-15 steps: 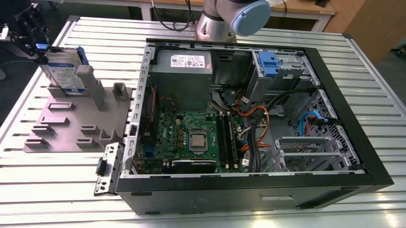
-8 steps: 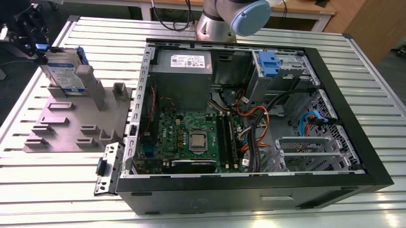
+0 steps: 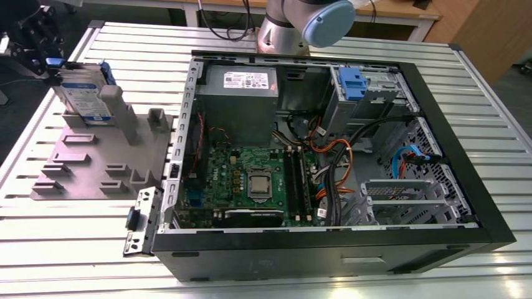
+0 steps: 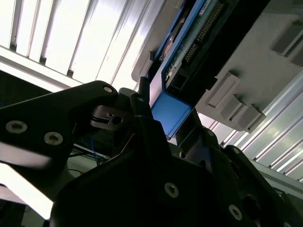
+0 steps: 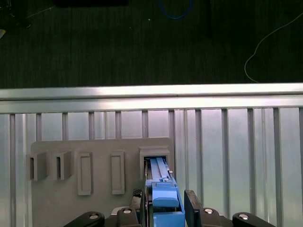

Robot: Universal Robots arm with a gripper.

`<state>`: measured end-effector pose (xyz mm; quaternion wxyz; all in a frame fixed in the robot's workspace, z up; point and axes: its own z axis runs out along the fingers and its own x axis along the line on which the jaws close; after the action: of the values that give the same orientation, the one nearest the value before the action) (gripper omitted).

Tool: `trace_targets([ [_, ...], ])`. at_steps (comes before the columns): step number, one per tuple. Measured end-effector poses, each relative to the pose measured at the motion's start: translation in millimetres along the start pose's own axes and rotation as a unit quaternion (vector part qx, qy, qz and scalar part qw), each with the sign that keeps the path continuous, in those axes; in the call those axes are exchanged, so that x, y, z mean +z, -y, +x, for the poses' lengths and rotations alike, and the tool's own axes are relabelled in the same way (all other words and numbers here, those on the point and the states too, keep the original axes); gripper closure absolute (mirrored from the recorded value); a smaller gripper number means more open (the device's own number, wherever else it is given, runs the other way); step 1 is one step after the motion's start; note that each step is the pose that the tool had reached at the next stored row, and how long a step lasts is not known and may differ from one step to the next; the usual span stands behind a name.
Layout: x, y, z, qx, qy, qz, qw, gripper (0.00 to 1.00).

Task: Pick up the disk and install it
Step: 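Pick up the disk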

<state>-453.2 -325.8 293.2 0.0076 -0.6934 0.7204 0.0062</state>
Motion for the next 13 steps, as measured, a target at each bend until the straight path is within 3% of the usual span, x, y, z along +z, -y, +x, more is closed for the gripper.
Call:
trace_targets([
  [6,0.4,0.5,1.3,0.002,-0.0024,0.0001,1.00000,0.53],
  [13,0.9,1.4,1.0,0.005,-0.0027,0.0001,0.99998,0.53],
])
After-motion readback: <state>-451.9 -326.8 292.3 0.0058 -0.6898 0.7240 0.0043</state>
